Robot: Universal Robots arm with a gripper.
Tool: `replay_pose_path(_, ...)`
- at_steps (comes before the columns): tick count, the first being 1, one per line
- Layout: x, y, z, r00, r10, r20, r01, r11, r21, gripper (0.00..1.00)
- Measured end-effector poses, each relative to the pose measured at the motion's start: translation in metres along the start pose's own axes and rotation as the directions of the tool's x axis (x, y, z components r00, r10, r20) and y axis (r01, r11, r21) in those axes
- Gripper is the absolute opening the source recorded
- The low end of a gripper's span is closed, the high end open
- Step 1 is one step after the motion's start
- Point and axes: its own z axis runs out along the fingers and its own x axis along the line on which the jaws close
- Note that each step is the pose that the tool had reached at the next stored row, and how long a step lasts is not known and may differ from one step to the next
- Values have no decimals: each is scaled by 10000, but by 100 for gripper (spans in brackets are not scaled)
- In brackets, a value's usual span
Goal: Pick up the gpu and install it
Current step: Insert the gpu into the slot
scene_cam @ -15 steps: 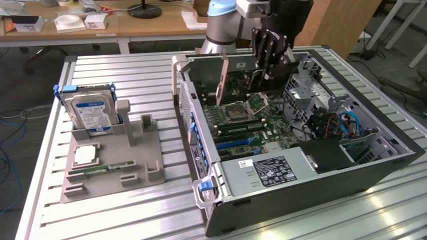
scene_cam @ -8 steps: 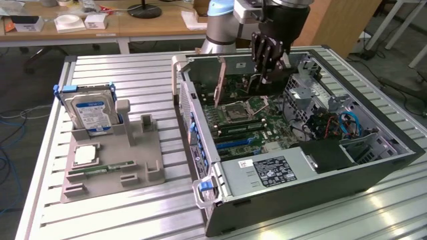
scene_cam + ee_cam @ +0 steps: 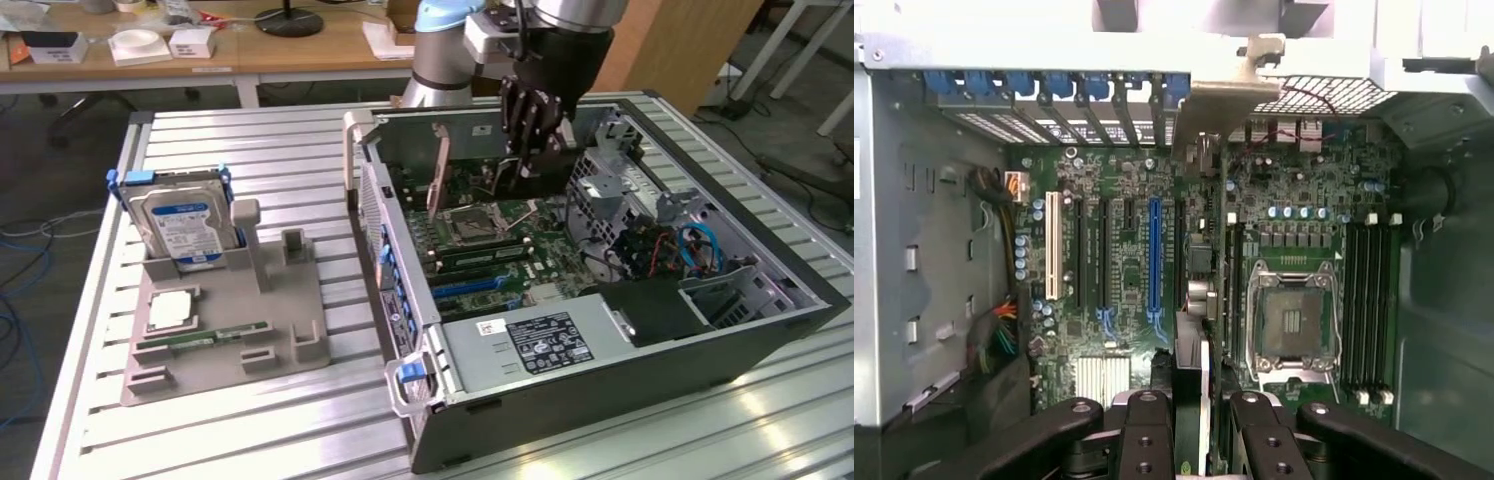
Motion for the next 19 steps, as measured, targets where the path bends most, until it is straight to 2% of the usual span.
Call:
replay_pose_path(3, 1, 41, 25, 10000, -2, 0, 2, 9999, 169, 27)
replay_pose_path(4, 1, 50, 31, 10000, -3, 0, 3, 9998, 215, 27)
replay_pose_path(5, 1, 54, 40, 10000, -2, 3, 2, 9997, 235, 27)
replay_pose_path(13, 31, 69, 172, 10000, -2, -2, 2, 9997, 237, 27)
replay_pose_path(19, 78, 129, 227, 10000, -3, 2, 2, 9997, 239, 27)
